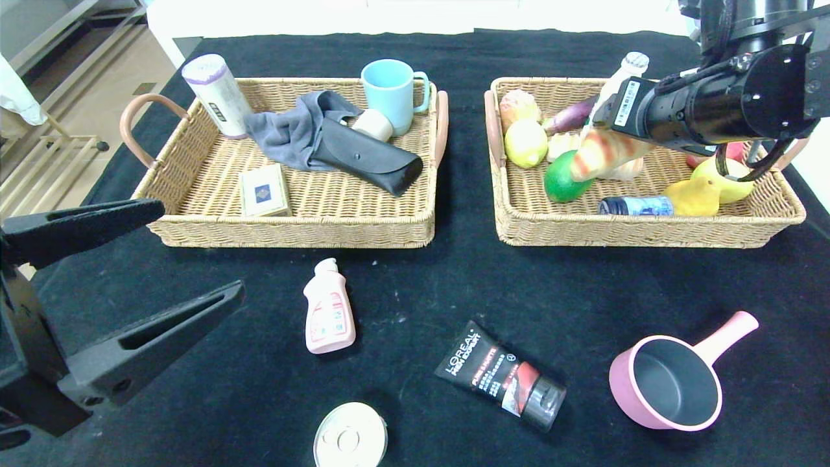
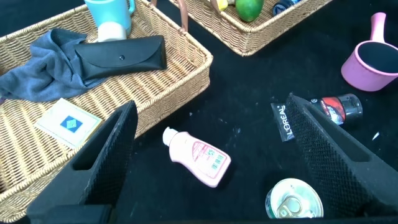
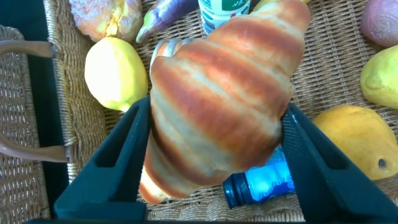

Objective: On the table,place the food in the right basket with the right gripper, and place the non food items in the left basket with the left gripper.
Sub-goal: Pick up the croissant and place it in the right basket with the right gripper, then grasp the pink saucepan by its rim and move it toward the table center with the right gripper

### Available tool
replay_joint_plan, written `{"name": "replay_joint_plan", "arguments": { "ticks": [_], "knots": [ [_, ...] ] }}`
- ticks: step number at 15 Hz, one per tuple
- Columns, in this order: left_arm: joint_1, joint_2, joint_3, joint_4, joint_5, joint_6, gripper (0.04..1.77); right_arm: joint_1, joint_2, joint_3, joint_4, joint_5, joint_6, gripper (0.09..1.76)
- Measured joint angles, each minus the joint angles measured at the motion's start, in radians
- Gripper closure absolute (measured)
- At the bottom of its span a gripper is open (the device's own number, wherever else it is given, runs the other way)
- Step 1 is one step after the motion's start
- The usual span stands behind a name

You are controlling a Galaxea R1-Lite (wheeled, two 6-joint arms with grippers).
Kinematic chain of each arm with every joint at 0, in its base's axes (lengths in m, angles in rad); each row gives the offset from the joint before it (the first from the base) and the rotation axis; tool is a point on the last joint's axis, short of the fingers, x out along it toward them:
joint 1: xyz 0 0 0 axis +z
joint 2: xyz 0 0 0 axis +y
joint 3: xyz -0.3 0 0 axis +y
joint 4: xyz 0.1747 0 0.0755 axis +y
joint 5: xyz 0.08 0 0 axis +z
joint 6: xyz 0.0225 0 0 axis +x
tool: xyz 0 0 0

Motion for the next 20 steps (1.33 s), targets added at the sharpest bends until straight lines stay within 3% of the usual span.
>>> {"name": "replay_joint_plan", "arguments": {
  "ticks": [12, 17, 20],
  "knots": [
    [0.0, -0.007, 0.0, -0.001, 0.0, 0.006, 0.09, 0.015, -0.027, 0.003, 0.036, -0.003, -0.002, 0.21],
    [-0.001, -0.006, 0.001, 0.0, 0.0, 0.006, 0.09, 0.094, -0.126, 0.019, 0.344, 0.0, 0.009, 0.18],
    [-0.001, -0.006, 0.002, 0.001, 0.0, 0.011, 0.09, 0.177, -0.184, 0.067, 0.492, 0.006, 0.124, 0.16]
  ]
}}
